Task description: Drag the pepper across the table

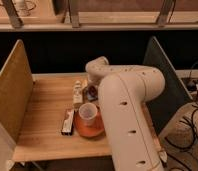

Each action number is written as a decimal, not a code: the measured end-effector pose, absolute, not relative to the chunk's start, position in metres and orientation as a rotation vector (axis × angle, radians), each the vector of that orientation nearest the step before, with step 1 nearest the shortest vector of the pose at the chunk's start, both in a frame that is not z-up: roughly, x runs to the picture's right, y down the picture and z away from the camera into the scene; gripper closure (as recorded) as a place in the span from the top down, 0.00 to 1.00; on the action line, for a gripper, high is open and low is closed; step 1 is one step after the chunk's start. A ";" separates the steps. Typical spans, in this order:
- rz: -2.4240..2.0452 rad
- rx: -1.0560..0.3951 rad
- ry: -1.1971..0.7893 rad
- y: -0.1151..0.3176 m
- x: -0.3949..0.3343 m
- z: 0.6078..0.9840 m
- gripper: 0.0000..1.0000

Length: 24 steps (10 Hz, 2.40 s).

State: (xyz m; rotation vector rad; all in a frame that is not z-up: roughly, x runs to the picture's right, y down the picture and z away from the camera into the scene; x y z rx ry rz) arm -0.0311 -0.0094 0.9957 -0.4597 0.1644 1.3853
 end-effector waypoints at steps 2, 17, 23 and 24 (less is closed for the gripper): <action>1.386 -0.465 0.164 -0.008 -0.032 0.997 0.41; 1.600 -0.368 0.214 -0.010 0.043 1.005 0.00; 1.793 -0.273 0.343 0.014 0.131 0.999 0.00; 1.818 -0.258 0.350 0.015 0.141 0.996 0.00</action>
